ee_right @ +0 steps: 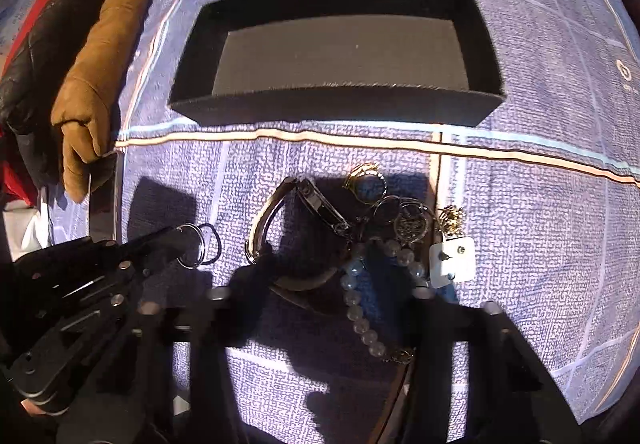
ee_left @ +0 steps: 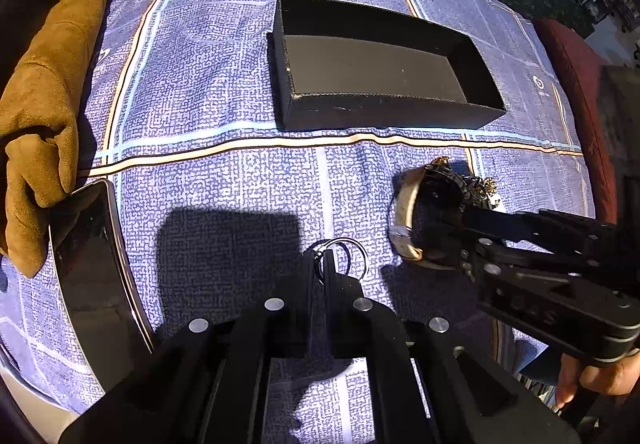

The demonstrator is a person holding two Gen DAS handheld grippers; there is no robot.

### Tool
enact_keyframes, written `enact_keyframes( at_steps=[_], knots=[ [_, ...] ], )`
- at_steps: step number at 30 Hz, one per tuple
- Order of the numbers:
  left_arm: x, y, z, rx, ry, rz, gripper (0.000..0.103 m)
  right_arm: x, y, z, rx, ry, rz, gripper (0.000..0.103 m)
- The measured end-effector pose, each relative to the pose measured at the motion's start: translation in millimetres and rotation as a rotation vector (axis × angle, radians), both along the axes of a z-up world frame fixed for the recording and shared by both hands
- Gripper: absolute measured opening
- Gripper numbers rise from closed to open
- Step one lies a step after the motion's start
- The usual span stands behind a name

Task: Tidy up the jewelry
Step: 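Grasp the silver ring with the left tool while the right tool grasps the white-strap watch, then carry the ring and watch into the black tray and open both tools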

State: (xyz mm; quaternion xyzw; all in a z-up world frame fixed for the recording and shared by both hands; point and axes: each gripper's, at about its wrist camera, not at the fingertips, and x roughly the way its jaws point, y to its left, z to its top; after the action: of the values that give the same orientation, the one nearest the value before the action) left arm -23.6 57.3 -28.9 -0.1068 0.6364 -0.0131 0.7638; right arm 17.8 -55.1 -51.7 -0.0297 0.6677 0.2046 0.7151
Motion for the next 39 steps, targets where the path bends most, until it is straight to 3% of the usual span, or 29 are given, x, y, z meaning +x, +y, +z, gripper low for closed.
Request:
enact_keyframes(
  at_steps=[5, 22, 26, 31, 34, 39],
  knots=[
    [0.2, -3.8, -2.1, -0.01, -0.003, -0.026, 0.004, -2.7, -0.6, 0.0, -0.023, -0.021, -0.001, 0.008],
    [22.0, -46.9, 12.2, -0.03, -0.026, -0.128, 0.004, -22.9, -51.3, 48.6, 0.018, -0.099, -0.019, 0.008],
    [42.1, -47.6, 38.2, -0.028, -0.098, -0.111, 0.004, -3.2, -51.5, 75.6, 0.047, -0.166, -0.035, 0.008],
    [92.7, -36.5, 57.6, 0.007, -0.163, -0.051, 0.004, 50.6, -34.7, 100.0, 0.063, -0.234, -0.043, 0.008],
    [122.1, -28.3, 51.6, 0.05, -0.149, -0.025, 0.004, 85.6, -20.5, 89.7, 0.031, -0.218, -0.031, 0.008],
    [150.6, -17.5, 25.0, 0.101, -0.069, 0.023, 0.004, 114.6, -11.2, 46.9, -0.091, -0.157, 0.004, 0.008]
  ],
)
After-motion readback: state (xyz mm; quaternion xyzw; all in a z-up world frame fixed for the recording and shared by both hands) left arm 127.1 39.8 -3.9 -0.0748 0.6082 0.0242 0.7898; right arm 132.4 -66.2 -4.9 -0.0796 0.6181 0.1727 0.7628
